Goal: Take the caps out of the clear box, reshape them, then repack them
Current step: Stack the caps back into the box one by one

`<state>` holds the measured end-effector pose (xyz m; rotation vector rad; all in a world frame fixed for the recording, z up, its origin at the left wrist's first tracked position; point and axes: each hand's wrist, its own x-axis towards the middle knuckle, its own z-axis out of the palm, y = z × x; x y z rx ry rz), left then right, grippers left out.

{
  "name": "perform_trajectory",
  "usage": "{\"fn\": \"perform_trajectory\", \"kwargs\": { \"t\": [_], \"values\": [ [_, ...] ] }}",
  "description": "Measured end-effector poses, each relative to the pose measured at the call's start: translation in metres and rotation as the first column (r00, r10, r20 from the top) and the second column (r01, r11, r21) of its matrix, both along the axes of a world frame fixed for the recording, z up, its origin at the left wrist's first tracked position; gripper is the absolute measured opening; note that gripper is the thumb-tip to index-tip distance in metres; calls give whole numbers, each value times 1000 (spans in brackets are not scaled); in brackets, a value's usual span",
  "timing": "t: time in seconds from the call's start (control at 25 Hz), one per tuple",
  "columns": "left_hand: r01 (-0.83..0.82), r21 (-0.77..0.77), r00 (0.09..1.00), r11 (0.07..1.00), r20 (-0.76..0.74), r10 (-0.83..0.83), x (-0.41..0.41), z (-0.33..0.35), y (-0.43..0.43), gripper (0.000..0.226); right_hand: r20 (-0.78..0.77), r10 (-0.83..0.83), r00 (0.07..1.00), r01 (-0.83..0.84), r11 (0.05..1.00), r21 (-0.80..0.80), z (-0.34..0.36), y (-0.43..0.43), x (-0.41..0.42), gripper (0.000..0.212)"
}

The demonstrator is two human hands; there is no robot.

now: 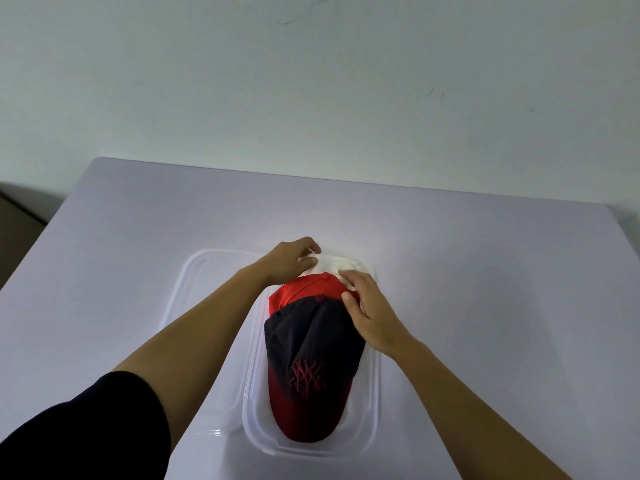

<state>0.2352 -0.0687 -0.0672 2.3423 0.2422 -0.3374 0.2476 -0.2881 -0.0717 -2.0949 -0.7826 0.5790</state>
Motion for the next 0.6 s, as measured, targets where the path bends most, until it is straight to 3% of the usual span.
{"fn": "perform_trajectory", "kwargs": {
  "t": [0.16,0.24,0.4,0.52,0.6],
  "values": [
    [84,89,992,992,-98,-76,6,-3,2,27,125,-122,985,139,980,-144,-7,7,19,55],
    [88,117,992,989,-95,-77,6,-6,3,29,73,-87,994,103,961,-256,-6,12,32,59],
    [75,193,996,978,-56,-65,0,-7,5,35,161,28,987,46,896,-441,-3,15,51,55],
    [-115,28,991,993,70,113,-19,7,-8,47,56,-76,996,88,960,-265,2,14,42,55],
    [-284,-107,944,953,143,298,-45,13,-26,49,50,-175,983,179,978,-110,5,10,16,56]
  ]
}}
